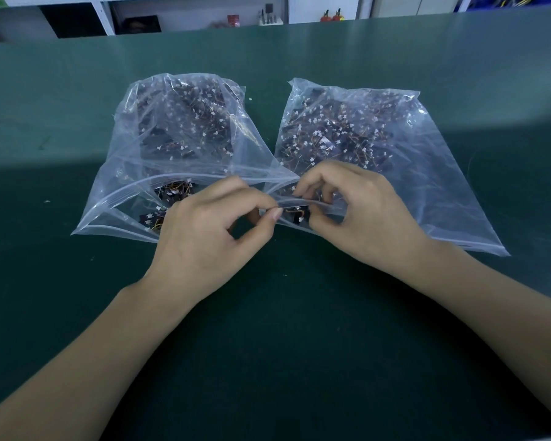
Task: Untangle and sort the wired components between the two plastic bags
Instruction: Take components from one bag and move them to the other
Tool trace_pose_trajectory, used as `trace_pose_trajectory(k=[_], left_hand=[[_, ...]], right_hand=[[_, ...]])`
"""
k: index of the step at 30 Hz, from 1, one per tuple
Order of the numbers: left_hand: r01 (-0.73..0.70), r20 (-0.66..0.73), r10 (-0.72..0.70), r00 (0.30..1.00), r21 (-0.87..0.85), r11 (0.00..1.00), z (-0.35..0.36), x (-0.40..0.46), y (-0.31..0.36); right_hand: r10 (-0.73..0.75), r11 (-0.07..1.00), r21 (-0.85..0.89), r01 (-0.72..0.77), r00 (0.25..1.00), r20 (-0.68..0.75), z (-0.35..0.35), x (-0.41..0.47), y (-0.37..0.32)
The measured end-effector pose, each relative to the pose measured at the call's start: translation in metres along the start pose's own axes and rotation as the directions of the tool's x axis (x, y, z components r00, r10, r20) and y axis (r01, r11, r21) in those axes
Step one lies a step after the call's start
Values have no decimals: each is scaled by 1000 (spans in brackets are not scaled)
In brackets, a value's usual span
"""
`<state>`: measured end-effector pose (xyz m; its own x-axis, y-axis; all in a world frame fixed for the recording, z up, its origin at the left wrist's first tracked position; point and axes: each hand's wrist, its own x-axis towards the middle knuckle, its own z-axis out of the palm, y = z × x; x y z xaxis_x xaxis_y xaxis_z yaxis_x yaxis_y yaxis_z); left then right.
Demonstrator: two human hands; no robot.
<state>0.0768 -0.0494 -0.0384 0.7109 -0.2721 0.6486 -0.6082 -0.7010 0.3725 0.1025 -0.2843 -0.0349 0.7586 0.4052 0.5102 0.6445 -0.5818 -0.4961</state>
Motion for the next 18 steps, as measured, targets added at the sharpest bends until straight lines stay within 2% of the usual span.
trace_pose_trajectory(k=[8,12,18], left_hand=[[-48,-4,49,999,92,995,1,0,-6],[-63,13,62,998,208,976,5,2,1],[-182,226,99,969,382,906,11,2,7]], right_hand=[[-15,1000,-1,15,999,-42,0,0,-2],[-26,1000,-2,26,999,-44,1,0,-2],[-26,1000,-2,25,999,-30,3,-1,-3]])
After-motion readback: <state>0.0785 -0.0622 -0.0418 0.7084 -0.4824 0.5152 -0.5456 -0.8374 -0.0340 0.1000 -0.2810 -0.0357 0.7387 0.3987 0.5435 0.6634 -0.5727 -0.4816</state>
